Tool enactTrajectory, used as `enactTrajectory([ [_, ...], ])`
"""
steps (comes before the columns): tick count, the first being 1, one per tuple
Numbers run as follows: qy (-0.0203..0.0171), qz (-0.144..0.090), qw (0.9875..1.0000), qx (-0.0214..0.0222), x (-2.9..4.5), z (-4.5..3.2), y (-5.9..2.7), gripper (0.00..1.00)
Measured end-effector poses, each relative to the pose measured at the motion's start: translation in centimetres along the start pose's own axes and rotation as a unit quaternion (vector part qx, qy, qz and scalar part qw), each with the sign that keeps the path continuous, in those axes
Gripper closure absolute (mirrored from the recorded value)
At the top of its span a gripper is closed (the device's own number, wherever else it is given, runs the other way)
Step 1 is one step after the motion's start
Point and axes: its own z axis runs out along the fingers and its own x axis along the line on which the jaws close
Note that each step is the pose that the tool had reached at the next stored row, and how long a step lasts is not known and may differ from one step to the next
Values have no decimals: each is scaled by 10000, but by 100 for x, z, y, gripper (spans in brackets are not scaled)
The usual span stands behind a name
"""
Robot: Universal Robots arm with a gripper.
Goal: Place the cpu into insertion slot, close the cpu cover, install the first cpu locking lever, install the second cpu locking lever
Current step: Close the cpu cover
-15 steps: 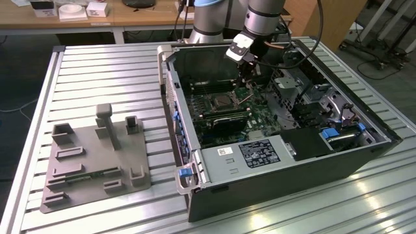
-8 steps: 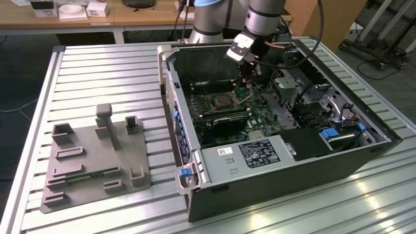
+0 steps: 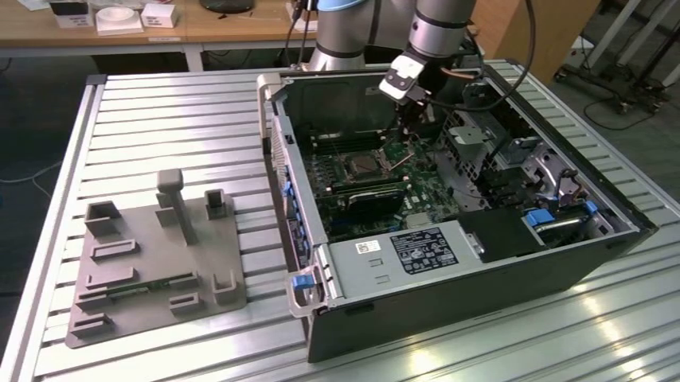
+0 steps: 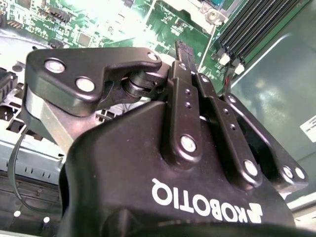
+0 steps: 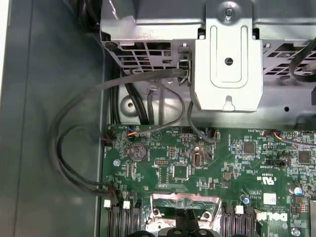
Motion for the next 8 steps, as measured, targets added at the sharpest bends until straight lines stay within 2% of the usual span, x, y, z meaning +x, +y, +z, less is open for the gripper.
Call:
enactTrajectory([
  [8, 2, 0, 10000, -1, 0, -30, 42, 90],
])
